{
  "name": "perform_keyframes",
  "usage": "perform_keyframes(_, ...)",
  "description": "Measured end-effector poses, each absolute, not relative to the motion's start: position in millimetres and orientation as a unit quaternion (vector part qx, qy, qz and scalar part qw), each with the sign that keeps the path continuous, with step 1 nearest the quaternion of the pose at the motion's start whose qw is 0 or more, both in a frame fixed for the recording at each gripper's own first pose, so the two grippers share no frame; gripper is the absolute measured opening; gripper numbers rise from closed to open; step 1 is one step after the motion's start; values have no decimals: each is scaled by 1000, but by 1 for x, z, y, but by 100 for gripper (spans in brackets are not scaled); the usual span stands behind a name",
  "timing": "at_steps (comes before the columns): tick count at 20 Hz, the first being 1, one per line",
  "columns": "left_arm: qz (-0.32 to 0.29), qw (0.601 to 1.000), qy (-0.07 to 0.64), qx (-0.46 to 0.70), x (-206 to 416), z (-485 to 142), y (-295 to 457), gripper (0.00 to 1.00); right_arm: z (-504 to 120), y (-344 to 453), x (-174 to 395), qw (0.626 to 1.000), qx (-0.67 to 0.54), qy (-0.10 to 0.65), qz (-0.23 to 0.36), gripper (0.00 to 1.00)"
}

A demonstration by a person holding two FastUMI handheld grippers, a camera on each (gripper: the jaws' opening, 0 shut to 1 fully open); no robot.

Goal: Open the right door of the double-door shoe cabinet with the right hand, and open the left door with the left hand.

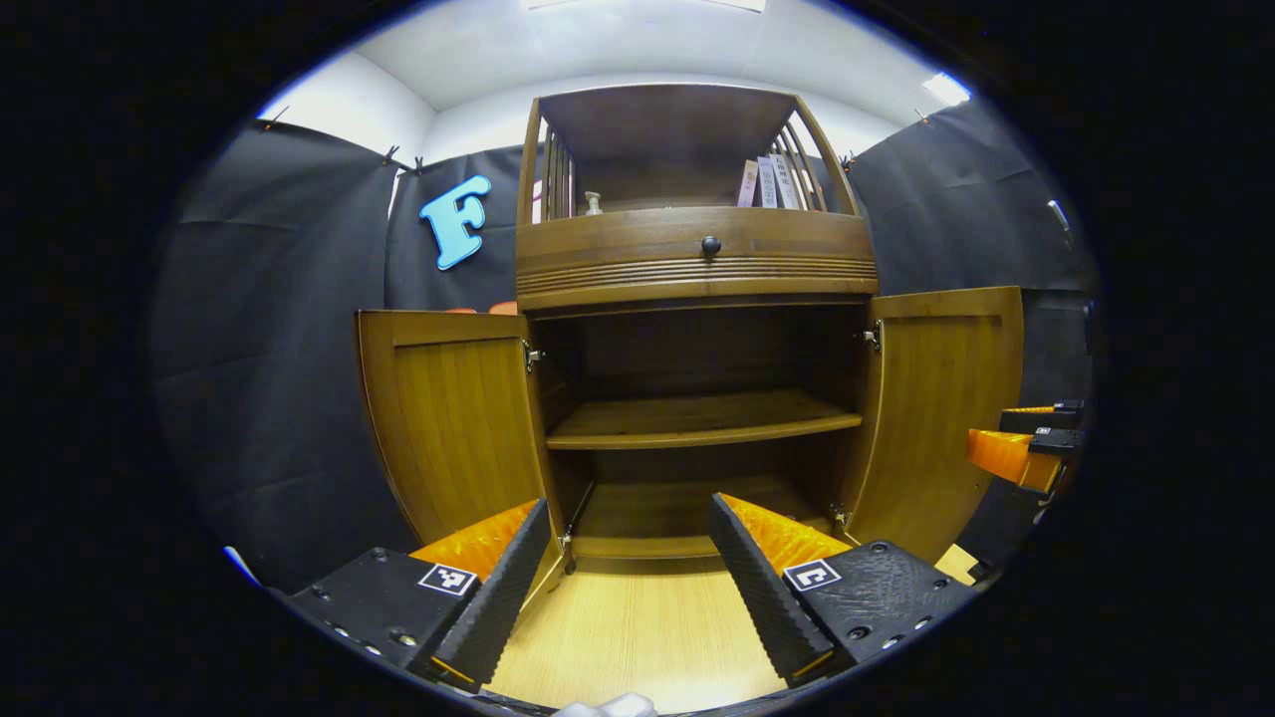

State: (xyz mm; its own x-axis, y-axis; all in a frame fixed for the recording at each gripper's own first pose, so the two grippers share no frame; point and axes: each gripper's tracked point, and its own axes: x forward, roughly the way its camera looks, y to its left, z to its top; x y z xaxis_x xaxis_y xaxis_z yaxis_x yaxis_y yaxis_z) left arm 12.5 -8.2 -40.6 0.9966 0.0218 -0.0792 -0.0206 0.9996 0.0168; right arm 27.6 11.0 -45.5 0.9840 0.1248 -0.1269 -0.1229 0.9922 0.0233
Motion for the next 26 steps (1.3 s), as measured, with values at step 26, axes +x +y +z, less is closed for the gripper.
perform_keyframes(26,-3,1000,26,5,-2,-31,7,96,-37,26,3,997,4,58,51,99)
